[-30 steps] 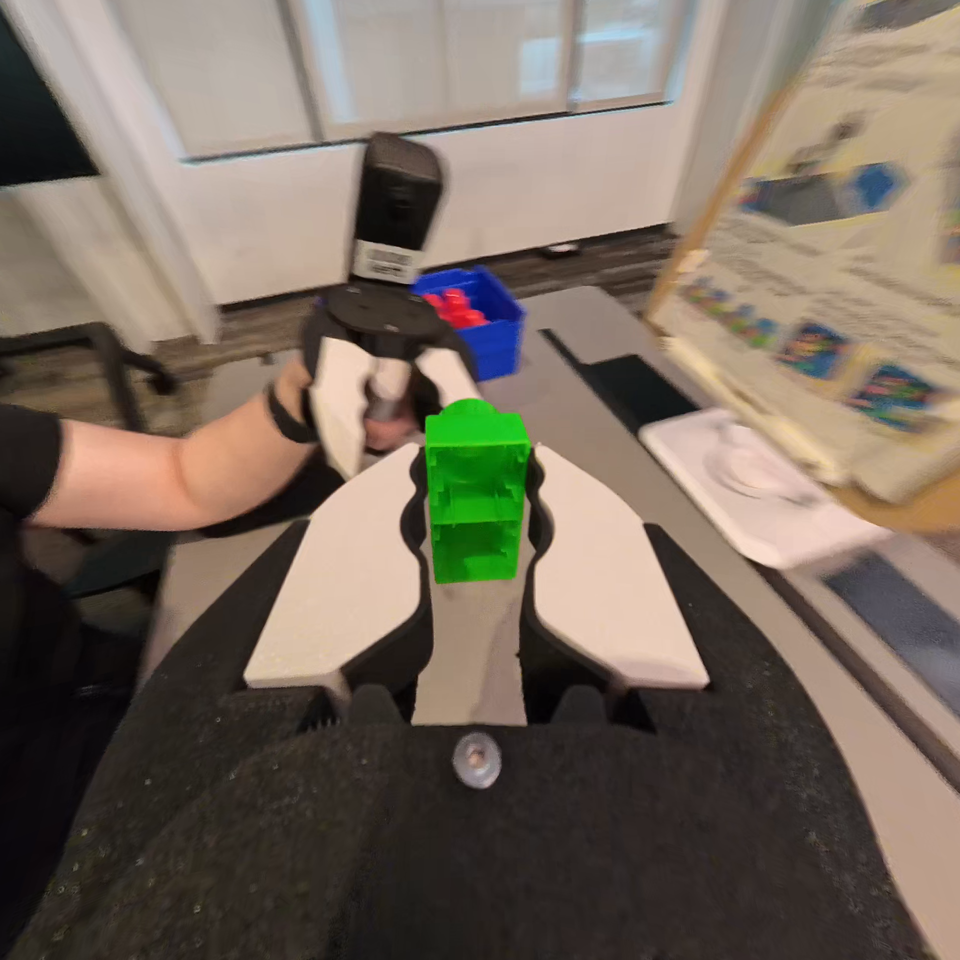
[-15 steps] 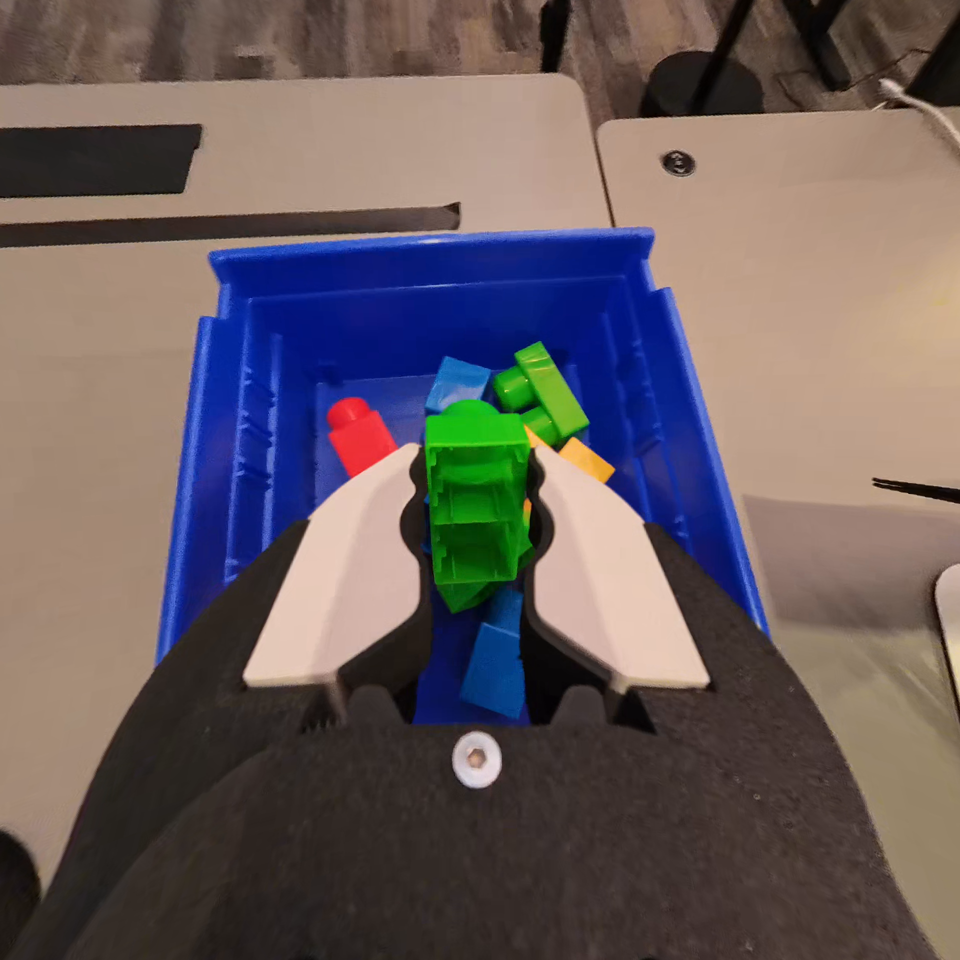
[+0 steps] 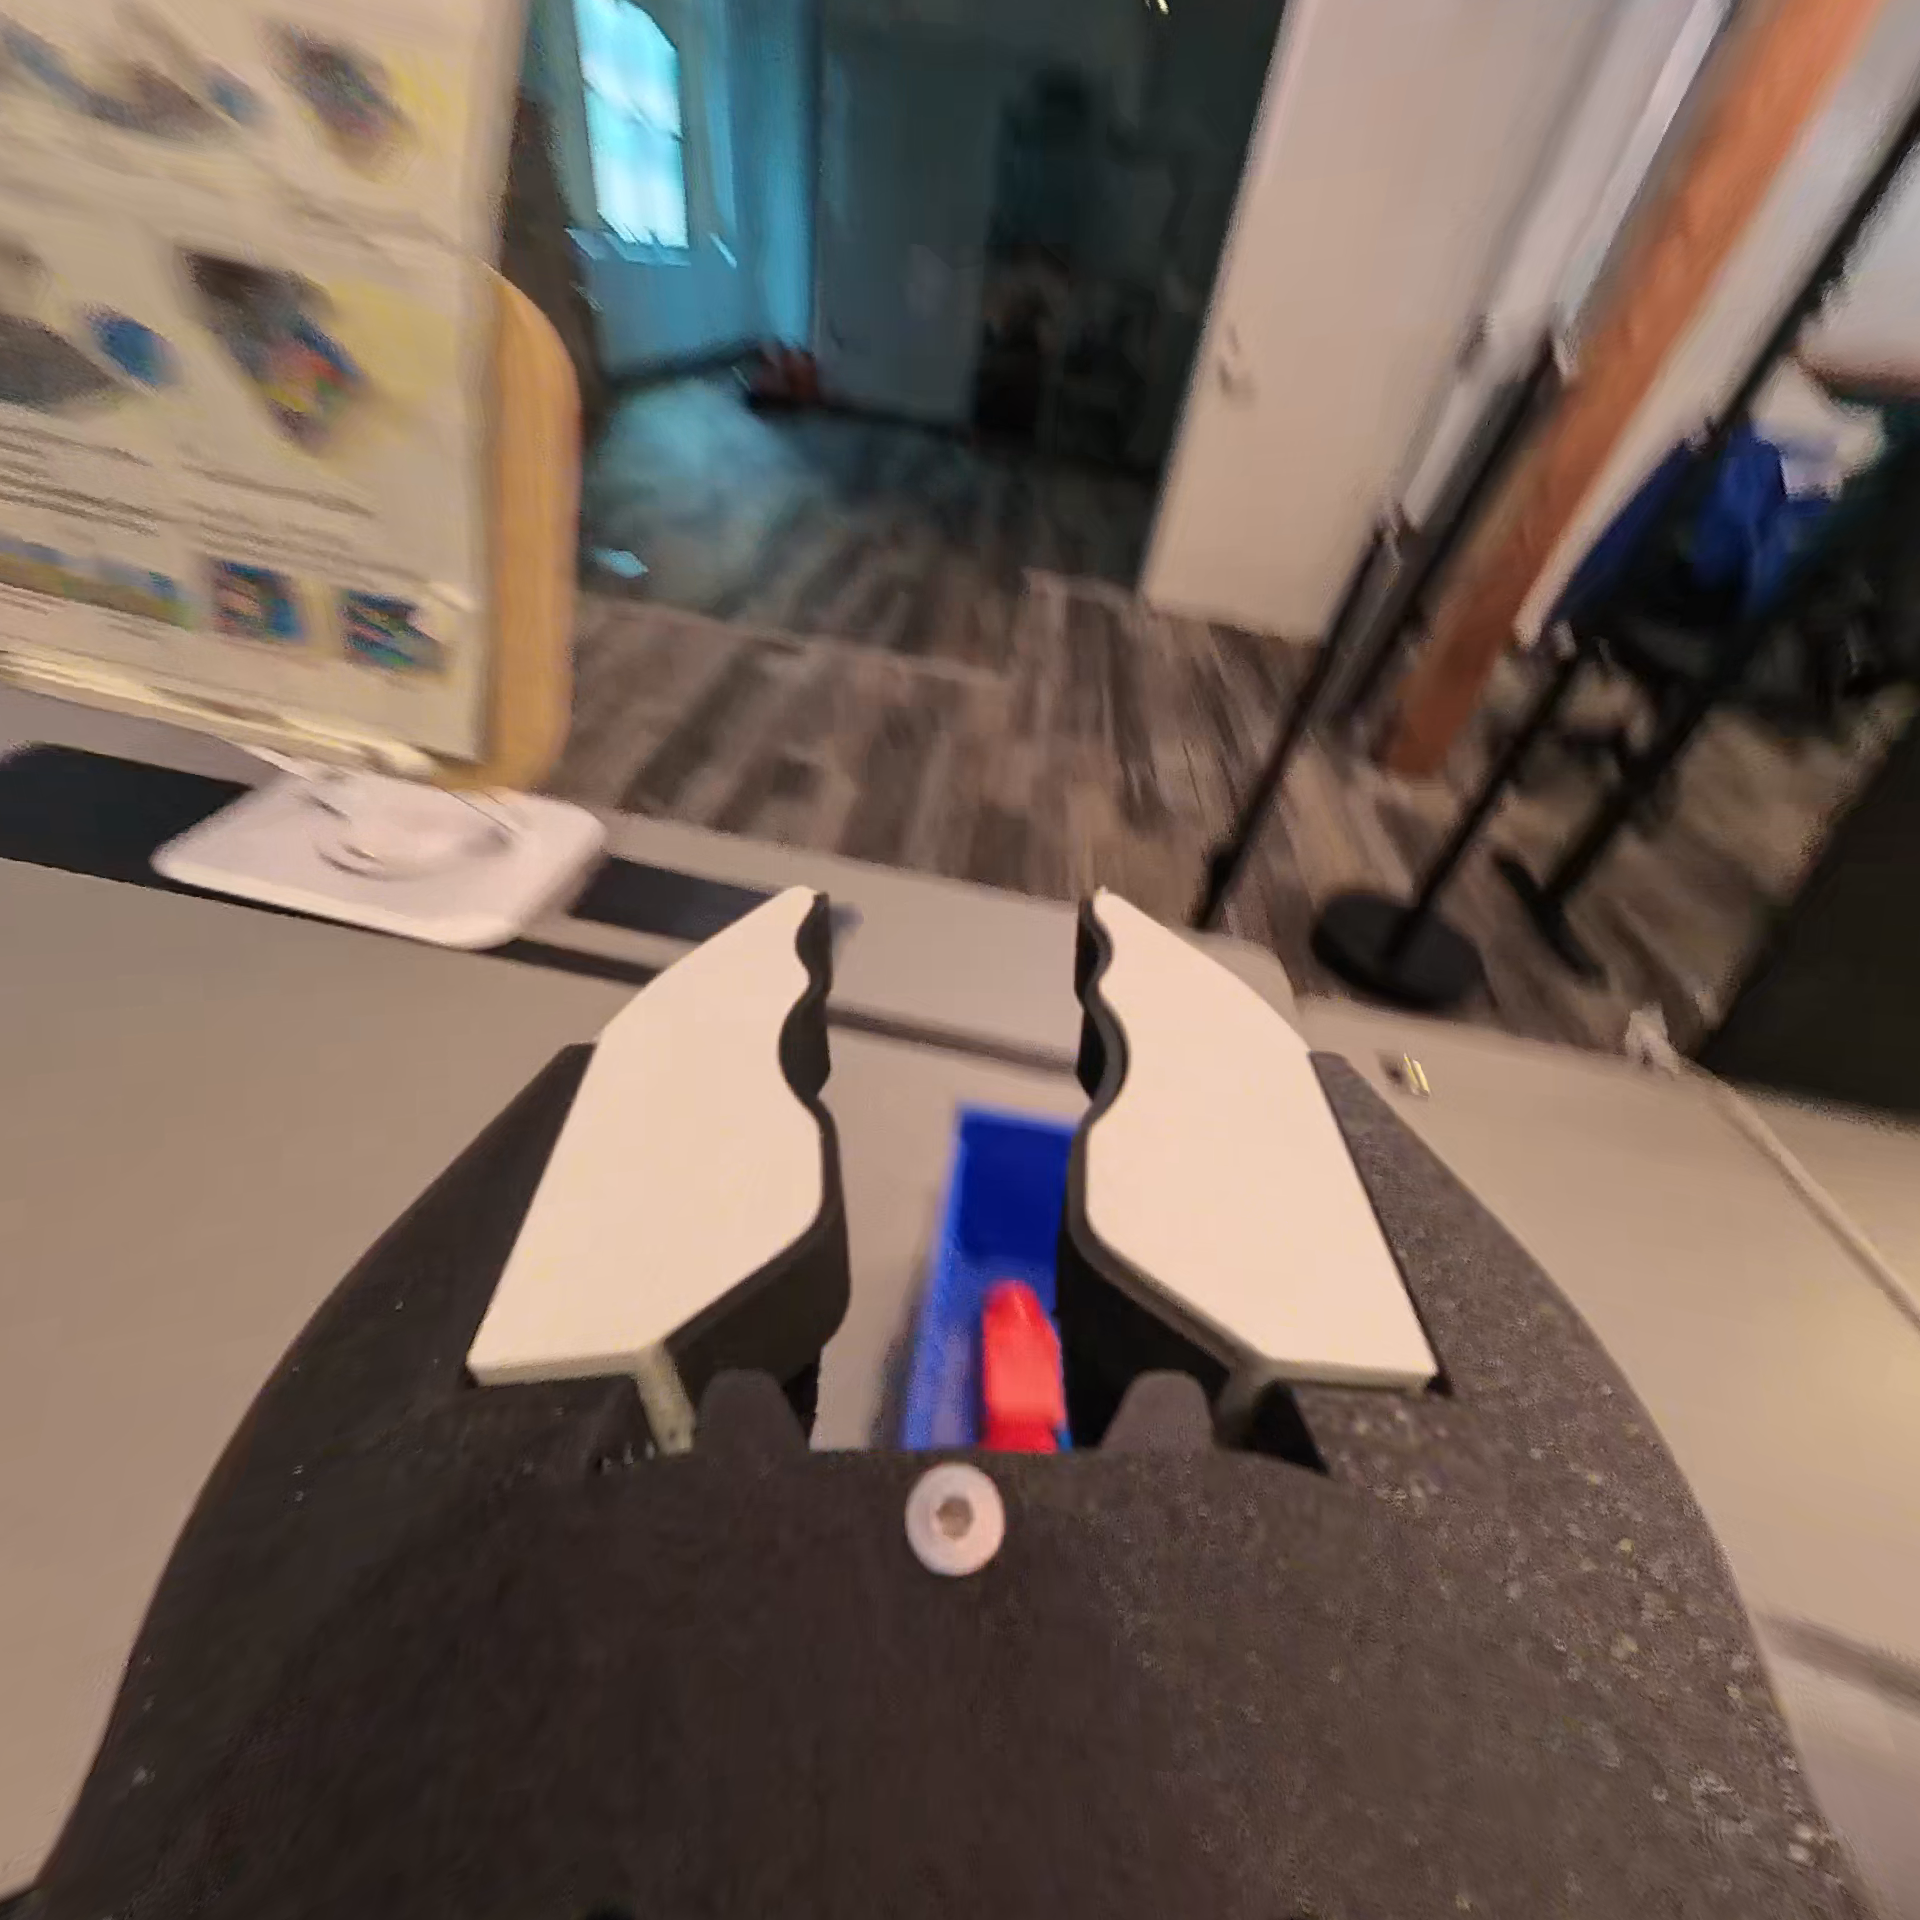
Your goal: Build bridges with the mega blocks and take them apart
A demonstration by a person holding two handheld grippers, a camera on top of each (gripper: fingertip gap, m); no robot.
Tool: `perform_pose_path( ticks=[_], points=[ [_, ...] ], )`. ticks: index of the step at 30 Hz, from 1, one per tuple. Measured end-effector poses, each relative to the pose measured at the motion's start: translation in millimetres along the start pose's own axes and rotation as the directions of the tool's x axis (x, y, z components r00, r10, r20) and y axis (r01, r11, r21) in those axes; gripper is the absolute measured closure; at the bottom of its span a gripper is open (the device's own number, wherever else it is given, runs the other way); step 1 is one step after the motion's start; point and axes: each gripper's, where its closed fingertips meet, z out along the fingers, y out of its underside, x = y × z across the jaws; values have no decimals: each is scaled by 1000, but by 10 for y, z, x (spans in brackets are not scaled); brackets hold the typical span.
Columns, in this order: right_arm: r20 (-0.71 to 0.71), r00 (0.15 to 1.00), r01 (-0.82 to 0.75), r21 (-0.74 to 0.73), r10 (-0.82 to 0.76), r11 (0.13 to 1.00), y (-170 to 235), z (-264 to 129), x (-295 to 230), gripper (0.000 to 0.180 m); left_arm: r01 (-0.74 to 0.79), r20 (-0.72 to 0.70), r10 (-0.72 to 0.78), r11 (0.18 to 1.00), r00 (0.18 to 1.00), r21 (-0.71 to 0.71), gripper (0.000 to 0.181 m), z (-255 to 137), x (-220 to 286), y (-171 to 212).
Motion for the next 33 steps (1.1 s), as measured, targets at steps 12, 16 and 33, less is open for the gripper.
perform_pose_path(
  ticks=[12, 16, 33],
  points=[
    [274, 873, 422, -8, -404, 907, -146, 375, -1481, 132, 24, 764, 216, 957, 608, -289, 126, -2322, -716, 75],
    [452, 868, 207, 45, -205, 977, -210, 307, -1653, 134, 74, 686, 465, 797, 559, -600, 118, -3034, -1087, 721],
    [676, 737, -43, 13, 23, 999, -246, 195, -1830, 142, 57, 151, 683, 158, 715, -986, 118, -3652, -1901, 1922]
  ],
)
